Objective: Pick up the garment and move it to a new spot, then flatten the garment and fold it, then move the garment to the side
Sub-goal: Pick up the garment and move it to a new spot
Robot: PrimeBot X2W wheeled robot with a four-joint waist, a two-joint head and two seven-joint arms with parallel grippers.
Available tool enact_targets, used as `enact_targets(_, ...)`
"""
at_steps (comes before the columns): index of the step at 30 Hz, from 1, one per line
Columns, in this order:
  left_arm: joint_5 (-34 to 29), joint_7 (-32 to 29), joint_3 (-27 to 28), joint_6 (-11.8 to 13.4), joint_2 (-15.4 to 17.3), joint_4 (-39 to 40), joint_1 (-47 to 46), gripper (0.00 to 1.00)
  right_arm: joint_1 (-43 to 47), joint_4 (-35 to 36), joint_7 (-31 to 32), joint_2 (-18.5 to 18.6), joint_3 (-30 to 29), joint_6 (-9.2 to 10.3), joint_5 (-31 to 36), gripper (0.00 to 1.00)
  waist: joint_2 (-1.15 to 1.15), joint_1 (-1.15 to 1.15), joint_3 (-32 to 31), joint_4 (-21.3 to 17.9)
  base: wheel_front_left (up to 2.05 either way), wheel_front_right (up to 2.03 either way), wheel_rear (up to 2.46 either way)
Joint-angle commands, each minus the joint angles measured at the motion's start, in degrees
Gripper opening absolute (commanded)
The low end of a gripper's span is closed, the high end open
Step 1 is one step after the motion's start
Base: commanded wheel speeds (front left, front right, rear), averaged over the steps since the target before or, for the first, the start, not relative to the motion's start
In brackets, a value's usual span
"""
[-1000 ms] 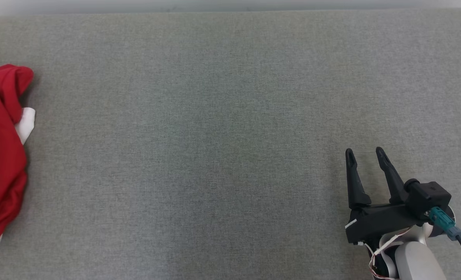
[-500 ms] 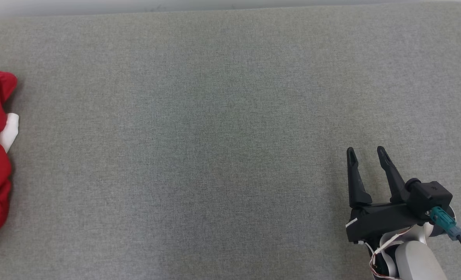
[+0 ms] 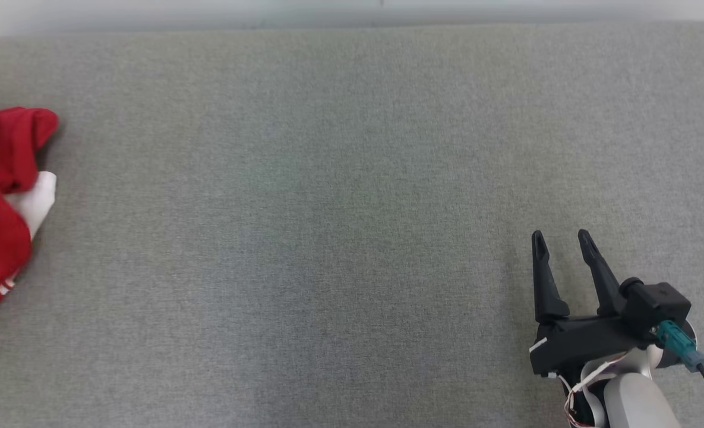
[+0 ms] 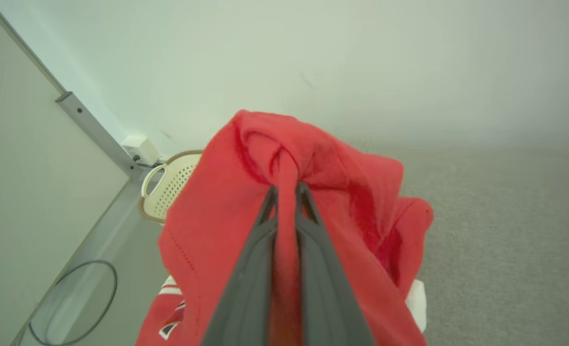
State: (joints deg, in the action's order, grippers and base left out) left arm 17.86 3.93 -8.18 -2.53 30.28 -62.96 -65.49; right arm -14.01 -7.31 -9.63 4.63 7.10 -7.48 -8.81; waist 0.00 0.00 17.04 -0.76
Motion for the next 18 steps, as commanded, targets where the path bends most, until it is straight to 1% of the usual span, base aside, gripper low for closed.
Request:
enact_targets(1,-0.1,0.7,-0.3,-0.4,0.1,0.4,-0.6,0.00,0.8,-0.2,-0.4,-0.1,-0.1,-0.02,0.0,1.00,0.00,0.00,-0.9,0.6,0.00,0.00,0.00)
enact_targets(5,-1.1,3.1,-1.6,-1.0,-0.7,2.9,-2.6,0.00,1.4,-0.9,-0.6,-0.4,0.1,-0.02,-0.3,1.00,0.00,0.00,-2.8,1.1,0.00,0.00,0.00)
enact_targets(9,-2.1,4.4,-3.3,-1.8,-1.0,6.2,-4.4,0.00,1.9,-1.5,-1.0,-0.7,0.4,-0.02,-0.9,1.00,0.00,0.00,-4.6,0.7,0.00,0.00,0.00)
enact_targets(14,-2.2,3.9,-5.2,-2.6,-2.6,12.2,-5.4,0.00,2.6,-2.3,-1.6,-1.0,0.0,-0.02,-1.4,1.00,0.00,0.00,-6.3,-0.3,0.00,0.00,0.00)
enact_targets(16,-1.7,3.3,-5.8,-3.0,-2.7,15.2,-5.2,0.00,2.9,-2.6,-1.7,-1.1,0.0,-0.02,-1.7,1.00,0.00,0.00,-6.9,-0.9,0.00,0.00,0.00)
enact_targets(18,-1.2,2.4,-6.4,-3.4,-3.4,18.7,-4.9,0.00,3.0,-2.9,-2.0,-1.2,-0.1,-0.02,-2.0,1.00,0.00,0.00,-7.3,-1.6,0.00,0.00,0.00)
